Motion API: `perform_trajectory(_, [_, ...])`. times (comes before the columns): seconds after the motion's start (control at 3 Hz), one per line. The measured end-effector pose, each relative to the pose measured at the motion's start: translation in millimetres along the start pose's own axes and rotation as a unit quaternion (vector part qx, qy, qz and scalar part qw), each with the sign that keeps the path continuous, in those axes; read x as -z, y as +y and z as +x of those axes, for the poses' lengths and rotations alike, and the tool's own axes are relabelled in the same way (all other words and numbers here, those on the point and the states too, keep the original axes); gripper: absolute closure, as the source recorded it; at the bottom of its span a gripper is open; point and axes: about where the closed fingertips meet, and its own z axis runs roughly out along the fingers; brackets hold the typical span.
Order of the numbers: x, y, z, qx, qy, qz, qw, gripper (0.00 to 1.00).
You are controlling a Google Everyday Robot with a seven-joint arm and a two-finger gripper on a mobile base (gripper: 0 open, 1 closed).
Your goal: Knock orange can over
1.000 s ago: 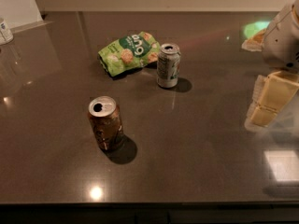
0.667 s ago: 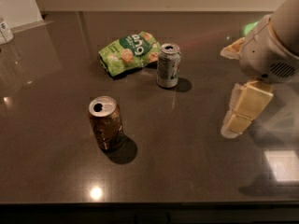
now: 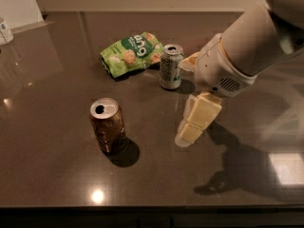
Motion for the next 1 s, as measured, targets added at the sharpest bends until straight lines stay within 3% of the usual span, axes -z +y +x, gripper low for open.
perform_trajectory(0.33, [-26,16,-31,0.01,-0.041,-0.038,0.9984,0.0])
perform_trajectory(0.67, [-48,35,-58,0.024,-0.078,-0.077,0.9937,0.0])
perform_trajectory(1.0, [-69,45,-82,0.035,-0.111,-0.099,0.9883,0.0])
